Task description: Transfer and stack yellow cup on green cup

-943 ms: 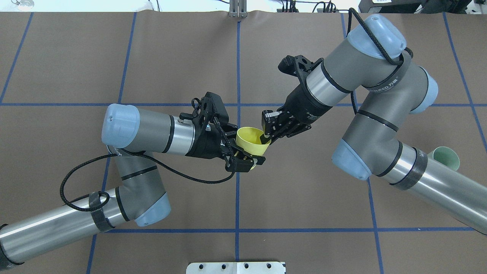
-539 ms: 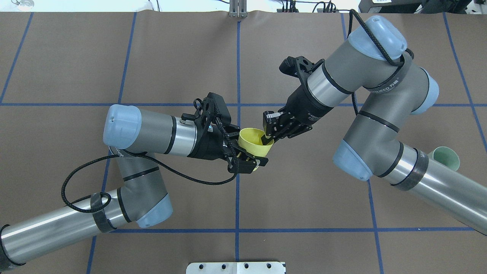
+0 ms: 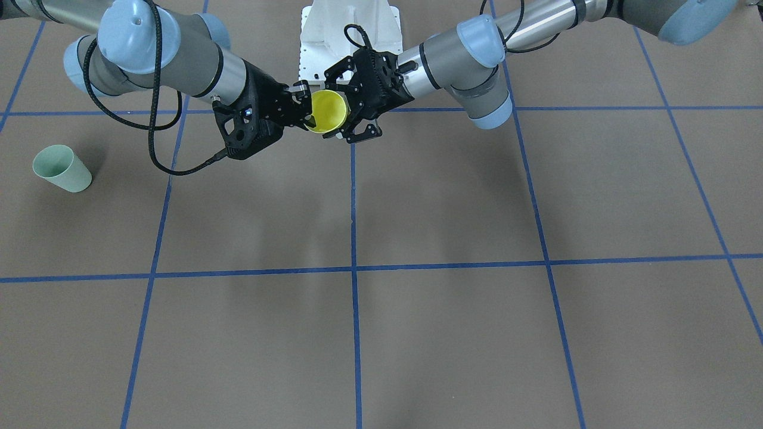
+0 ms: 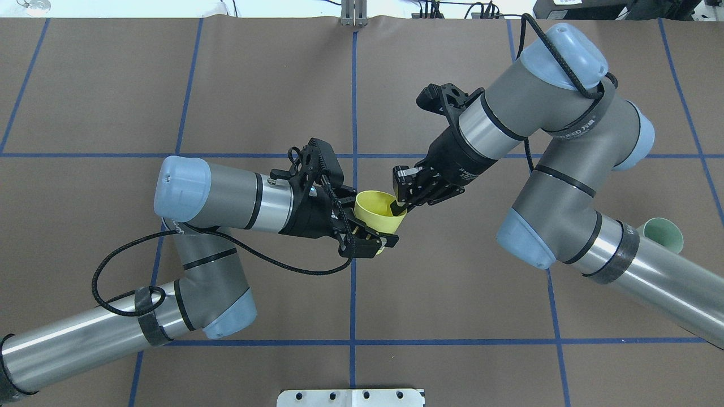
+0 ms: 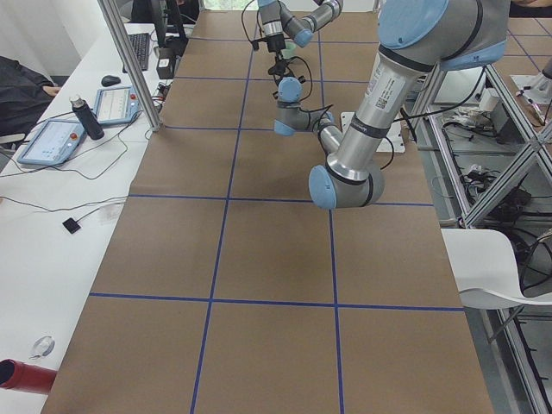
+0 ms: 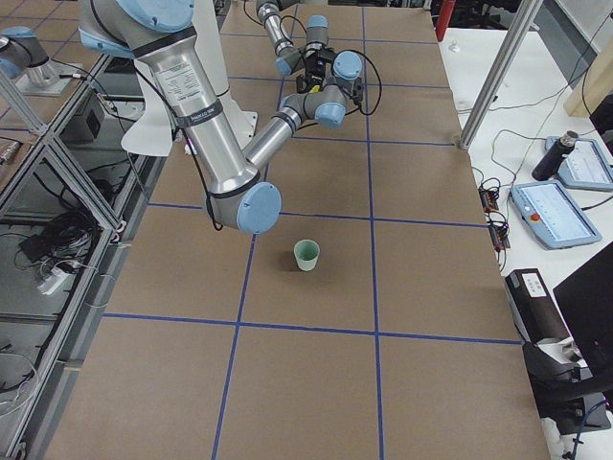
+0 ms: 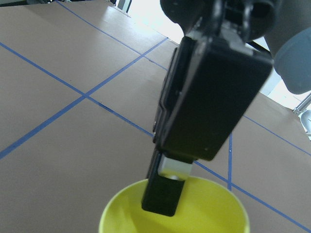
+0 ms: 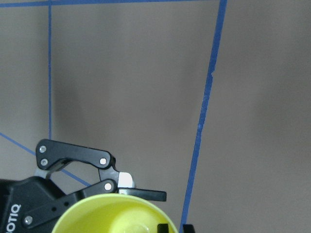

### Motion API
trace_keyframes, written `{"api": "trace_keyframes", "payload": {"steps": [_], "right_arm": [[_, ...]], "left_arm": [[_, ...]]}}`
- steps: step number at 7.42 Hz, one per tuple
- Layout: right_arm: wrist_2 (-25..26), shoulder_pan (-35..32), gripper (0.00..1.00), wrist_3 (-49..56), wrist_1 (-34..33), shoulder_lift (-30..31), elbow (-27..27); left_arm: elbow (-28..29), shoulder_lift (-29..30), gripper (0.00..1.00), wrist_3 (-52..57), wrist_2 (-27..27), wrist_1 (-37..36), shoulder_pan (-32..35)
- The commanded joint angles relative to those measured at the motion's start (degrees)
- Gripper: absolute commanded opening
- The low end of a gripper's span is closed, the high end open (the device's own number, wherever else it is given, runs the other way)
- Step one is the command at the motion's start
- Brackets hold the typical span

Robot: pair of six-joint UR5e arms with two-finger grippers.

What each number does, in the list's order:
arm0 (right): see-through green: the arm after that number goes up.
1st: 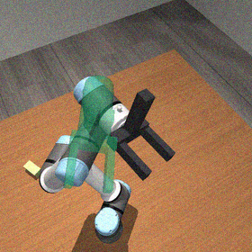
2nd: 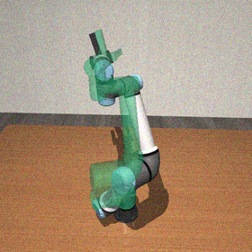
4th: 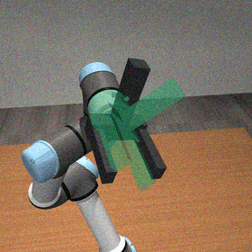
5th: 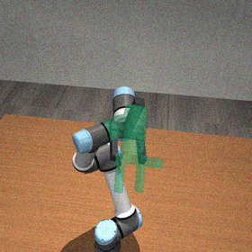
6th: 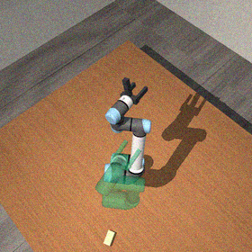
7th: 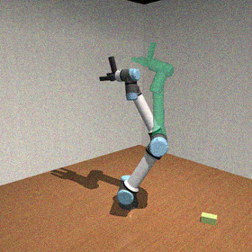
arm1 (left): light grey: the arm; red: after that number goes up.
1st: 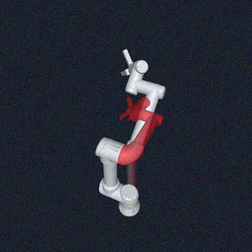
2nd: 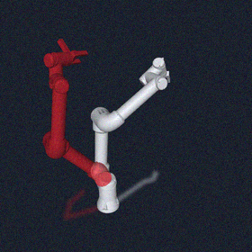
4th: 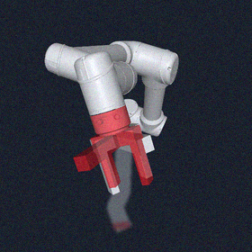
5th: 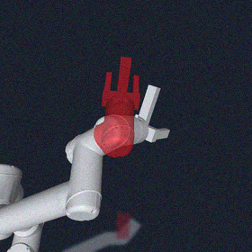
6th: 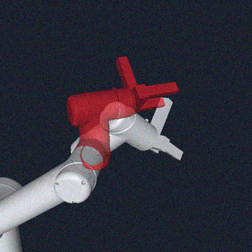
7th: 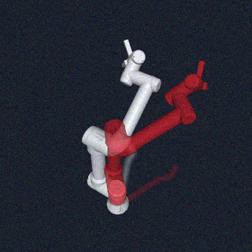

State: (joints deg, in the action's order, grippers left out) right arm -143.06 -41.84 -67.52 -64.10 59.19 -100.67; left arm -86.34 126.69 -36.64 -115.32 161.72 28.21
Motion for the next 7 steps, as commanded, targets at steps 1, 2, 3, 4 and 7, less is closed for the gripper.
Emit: {"api": "trace_keyframes", "payload": {"steps": [1,2,3,4,7], "right_arm": [[0.15,0.09,0.0,-0.42,3.18,0.93,0.04],[0.15,0.18,0.0,-0.51,3.2,0.93,0.12],[0.24,0.18,0.0,-0.51,3.28,0.93,0.13],[0.33,0.18,0.0,-0.51,3.28,1.02,0.13],[0.24,0.1,0.0,-0.42,3.37,1.02,-0.05]], "left_arm": [[0.03,0.05,0.01,-0.02,0.01,-0.01,-0.18],[-0.05,0.22,0.09,-0.19,0.01,-0.01,-0.18],[-0.05,0.31,0.53,-2.02,0.18,0.08,-0.53],[-0.31,0.4,0.99,-2.73,0.36,0.08,-0.7],[-0.84,0.49,1.0,-5.02,0.45,0.17,-0.97]]}}
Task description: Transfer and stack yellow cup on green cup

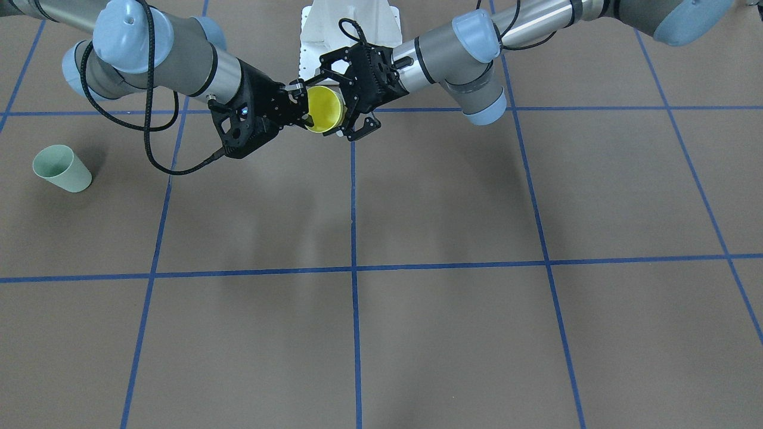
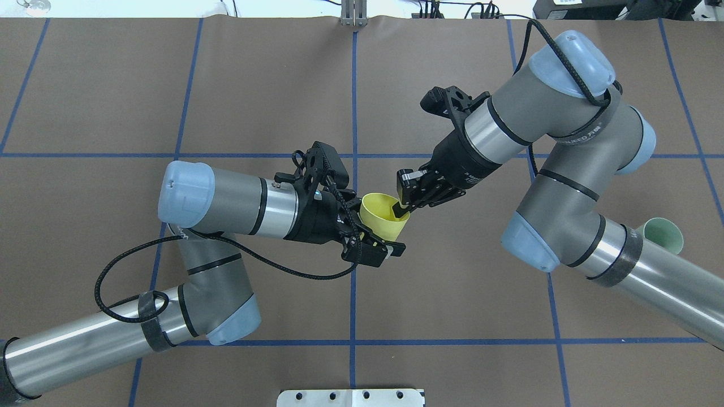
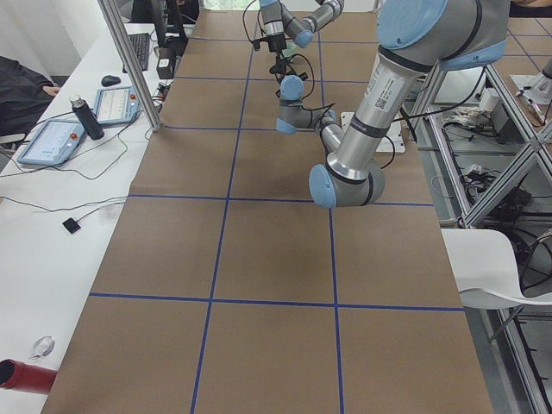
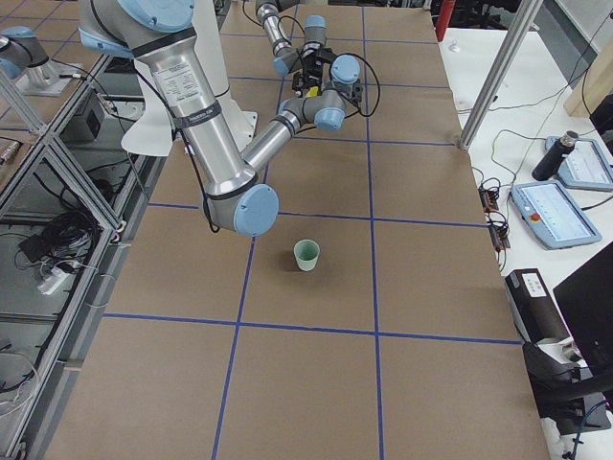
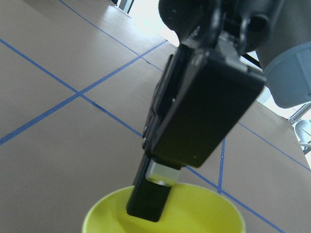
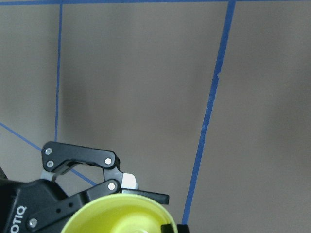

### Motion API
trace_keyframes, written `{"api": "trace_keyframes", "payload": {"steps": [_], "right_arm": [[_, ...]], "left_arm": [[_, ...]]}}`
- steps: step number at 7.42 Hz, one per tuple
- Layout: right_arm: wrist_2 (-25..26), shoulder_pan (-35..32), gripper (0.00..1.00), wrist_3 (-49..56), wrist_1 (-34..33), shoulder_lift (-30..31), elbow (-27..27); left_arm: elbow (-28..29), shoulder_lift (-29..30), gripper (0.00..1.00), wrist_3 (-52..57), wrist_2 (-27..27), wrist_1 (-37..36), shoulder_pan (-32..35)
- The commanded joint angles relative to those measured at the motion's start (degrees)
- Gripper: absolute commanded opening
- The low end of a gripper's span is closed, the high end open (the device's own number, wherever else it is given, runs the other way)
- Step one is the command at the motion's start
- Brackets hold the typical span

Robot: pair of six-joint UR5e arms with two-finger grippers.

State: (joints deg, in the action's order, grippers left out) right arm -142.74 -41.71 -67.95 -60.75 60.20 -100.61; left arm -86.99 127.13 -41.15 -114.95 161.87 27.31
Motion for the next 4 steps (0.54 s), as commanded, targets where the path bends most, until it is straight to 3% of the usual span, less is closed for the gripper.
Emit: {"api": "trace_keyframes", "payload": {"steps": [1,4], "right_arm": [[-0.17,-0.13,0.0,0.01,0.02,0.09,-0.12],[-0.26,-0.21,0.0,0.37,0.11,3.33,-2.83]], "left_arm": [[-0.19,0.05,1.0,-0.94,0.07,0.02,0.02],[-0.28,-0.13,1.0,-2.0,0.16,0.02,0.2]]}}
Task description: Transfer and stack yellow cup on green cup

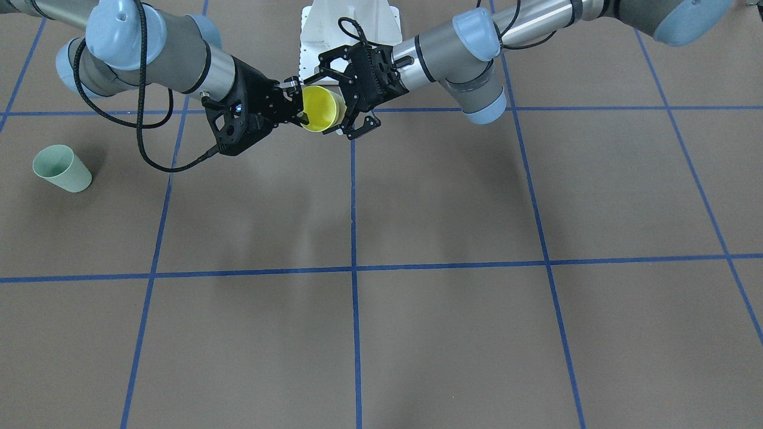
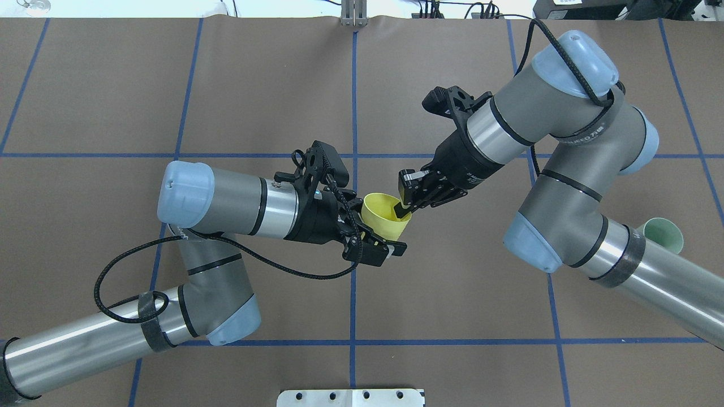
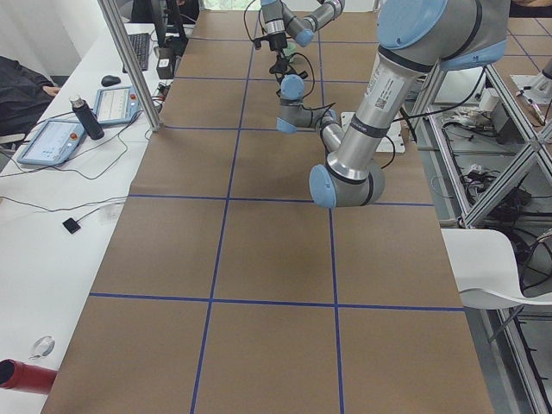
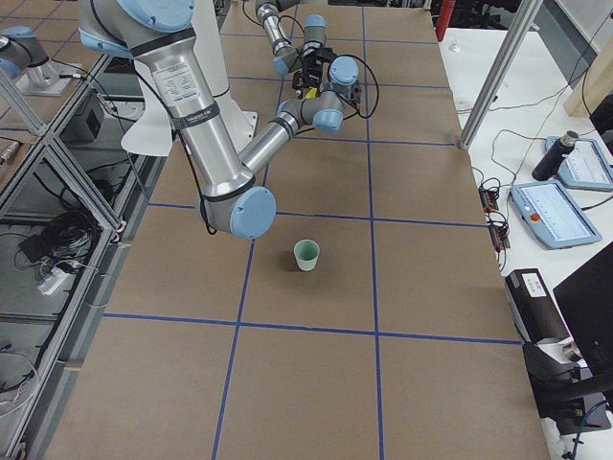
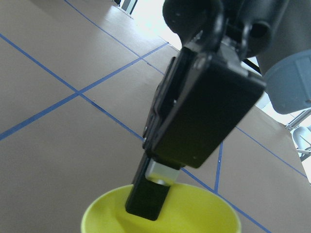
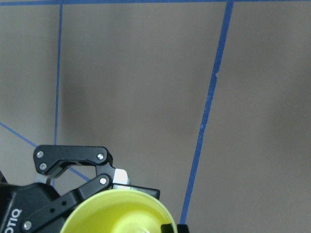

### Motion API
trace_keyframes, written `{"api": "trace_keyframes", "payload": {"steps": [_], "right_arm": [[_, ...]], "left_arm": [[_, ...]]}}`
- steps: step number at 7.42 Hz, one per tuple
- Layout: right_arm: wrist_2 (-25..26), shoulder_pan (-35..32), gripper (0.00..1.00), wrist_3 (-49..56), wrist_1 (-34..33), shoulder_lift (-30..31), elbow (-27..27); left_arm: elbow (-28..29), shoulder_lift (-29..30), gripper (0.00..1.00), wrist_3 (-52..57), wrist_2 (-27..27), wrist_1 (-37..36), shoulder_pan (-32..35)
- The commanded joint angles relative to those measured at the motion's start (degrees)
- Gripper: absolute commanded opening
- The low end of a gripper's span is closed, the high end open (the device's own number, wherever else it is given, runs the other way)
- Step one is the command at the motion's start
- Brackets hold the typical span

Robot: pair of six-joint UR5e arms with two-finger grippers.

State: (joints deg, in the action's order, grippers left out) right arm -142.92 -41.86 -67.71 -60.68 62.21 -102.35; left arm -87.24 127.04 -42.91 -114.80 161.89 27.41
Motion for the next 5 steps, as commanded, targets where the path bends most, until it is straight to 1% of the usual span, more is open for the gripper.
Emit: {"api": "trace_keyframes", "payload": {"steps": [1,5], "right_arm": [[-0.16,-0.06,0.0,0.56,0.12,2.29,-1.36],[-0.25,-0.59,0.0,0.65,0.73,4.15,-1.28]], "left_arm": [[-0.03,-0.04,1.0,-0.24,0.01,0.0,0.27],[-0.38,-0.04,1.0,-0.85,0.01,0.0,0.54]]}}
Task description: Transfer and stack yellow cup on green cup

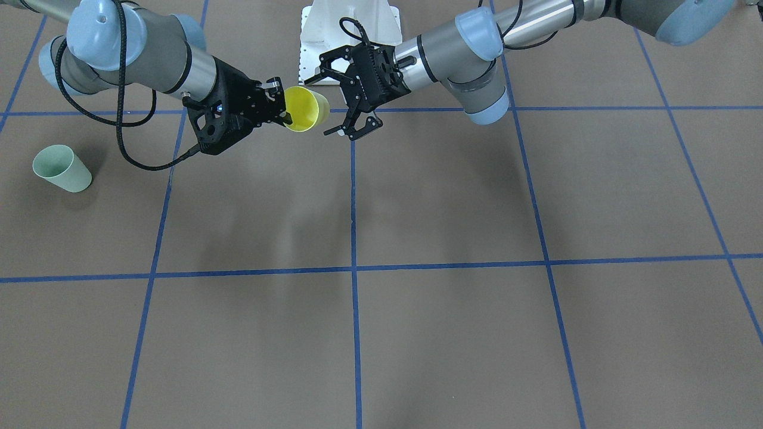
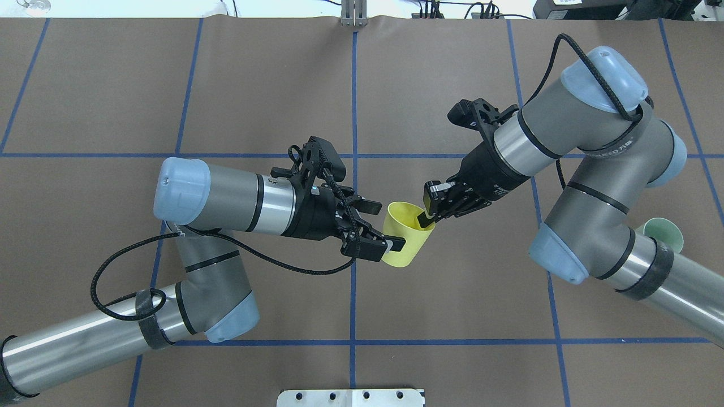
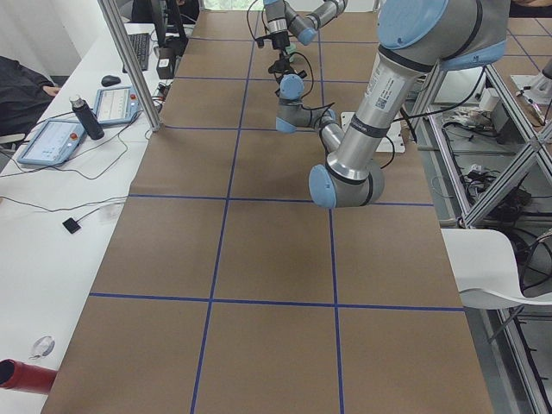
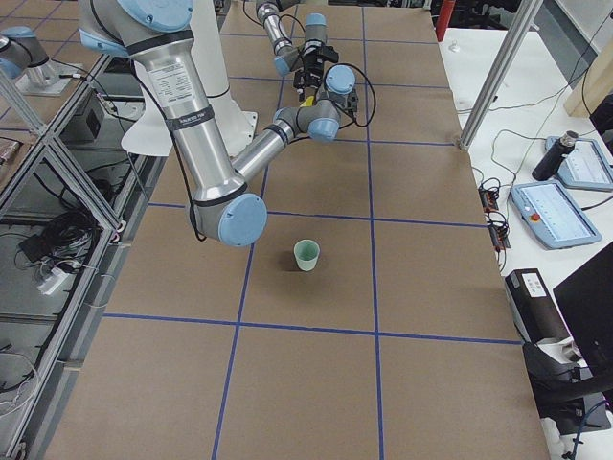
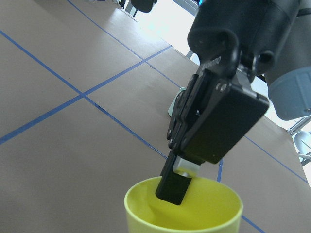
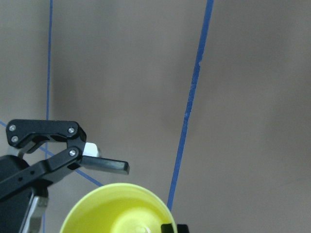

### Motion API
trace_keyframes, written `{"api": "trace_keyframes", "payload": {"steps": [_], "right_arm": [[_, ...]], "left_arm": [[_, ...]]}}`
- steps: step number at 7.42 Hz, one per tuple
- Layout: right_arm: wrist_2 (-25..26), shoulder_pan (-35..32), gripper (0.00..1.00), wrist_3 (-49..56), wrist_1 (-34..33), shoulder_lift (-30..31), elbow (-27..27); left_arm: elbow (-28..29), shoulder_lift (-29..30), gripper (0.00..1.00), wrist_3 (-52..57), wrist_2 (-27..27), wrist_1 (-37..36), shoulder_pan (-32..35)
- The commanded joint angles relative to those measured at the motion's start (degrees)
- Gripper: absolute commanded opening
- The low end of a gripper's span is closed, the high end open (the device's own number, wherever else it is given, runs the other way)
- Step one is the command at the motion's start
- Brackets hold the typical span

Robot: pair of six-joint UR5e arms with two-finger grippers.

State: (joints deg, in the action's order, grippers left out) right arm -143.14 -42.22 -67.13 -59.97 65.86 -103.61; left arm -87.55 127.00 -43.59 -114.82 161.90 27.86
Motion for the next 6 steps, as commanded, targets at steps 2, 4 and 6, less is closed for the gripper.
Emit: {"api": "trace_keyframes", "payload": {"steps": [2,4,6], "right_arm": [[-0.12,-2.85,0.0,0.16,-0.06,1.64,-0.27],[1.53,-9.51,0.0,0.34,-0.32,3.12,-0.45],[3.65,-14.62,0.0,2.61,-0.5,3.39,-0.36]], "left_arm": [[-0.43,-0.53,1.0,-1.75,-0.05,0.0,0.78],[-0.51,-1.83,1.0,-4.46,0.21,-0.09,2.89],[-0.43,-4.47,1.0,-4.57,0.21,-0.96,7.27]]}}
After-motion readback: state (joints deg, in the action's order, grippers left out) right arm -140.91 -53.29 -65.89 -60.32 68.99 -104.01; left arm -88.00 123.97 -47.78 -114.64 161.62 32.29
